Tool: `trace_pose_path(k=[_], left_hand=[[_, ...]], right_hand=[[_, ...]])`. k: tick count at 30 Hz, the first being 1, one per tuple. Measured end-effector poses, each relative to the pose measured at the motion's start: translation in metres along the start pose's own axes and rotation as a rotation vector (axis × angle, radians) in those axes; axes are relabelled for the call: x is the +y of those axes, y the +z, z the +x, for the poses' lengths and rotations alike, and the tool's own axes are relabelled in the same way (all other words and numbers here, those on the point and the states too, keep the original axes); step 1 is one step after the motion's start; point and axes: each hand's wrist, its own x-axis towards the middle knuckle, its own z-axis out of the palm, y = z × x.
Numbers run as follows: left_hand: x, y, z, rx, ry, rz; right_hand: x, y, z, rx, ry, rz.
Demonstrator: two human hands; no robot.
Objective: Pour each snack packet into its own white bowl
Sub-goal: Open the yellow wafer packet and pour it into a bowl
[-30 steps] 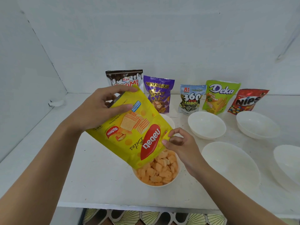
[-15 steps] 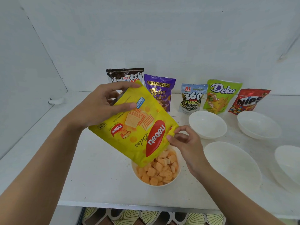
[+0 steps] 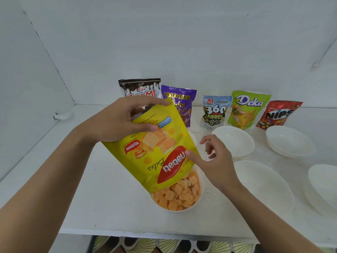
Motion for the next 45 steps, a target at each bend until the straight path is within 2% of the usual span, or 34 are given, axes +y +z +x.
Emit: trace_pose_path(k=[3,6,8,11,13,17,20,23,26,29,32,37,40,45], left_hand=[[0.002,0.007,0.007,0.008,0.057,0.048],[0.004,0.014,0.013,0.023,0.141,0.184],[0.005,0.017,0.014,0.039,0.205,0.258],[0.007,0.017,0.009,0.044,0.239,0.305],[0.007,0.014,-0.001,0.055,0.2,0.246],[-0.013,0.012,-0.021,0.218,0.121,0.086],[-0.025,0.026,-0.025,0.318,0.077,-0.083],[-0.031,0.04,-0.025,0.331,0.022,-0.105],[-0.029,0.041,-0.023,0.324,0.037,-0.138],[-0.017,0.035,-0.02,0.409,0.122,-0.171],[-0.011,0.032,-0.019,0.47,0.179,-0.188],[-0.02,0.05,-0.027,0.373,0.097,-0.136],[-0.018,0.051,-0.028,0.338,0.089,-0.183],[-0.002,0.04,-0.02,0.514,0.05,-0.195]], right_hand=[[-0.007,0.001,0.007,-0.075,-0.013,0.042],[-0.014,0.004,0.016,-0.321,0.076,0.287],[-0.014,0.005,0.019,-0.402,0.109,0.403],[-0.012,0.006,0.017,-0.367,0.12,0.428],[-0.012,0.005,0.016,-0.321,0.13,0.446],[-0.016,0.002,0.014,-0.201,0.147,0.537],[-0.017,0.004,0.01,-0.237,0.146,0.556],[-0.013,0.01,0.003,-0.31,0.156,0.476],[-0.014,0.012,0.004,-0.249,0.129,0.48],[-0.022,0.011,0.009,-0.142,0.044,0.521],[-0.025,0.011,0.007,-0.136,0.033,0.572],[-0.008,0.016,-0.005,-0.181,0.103,0.499],[-0.009,0.014,-0.005,-0.165,0.072,0.506],[-0.021,0.008,0.002,-0.128,-0.004,0.542]])
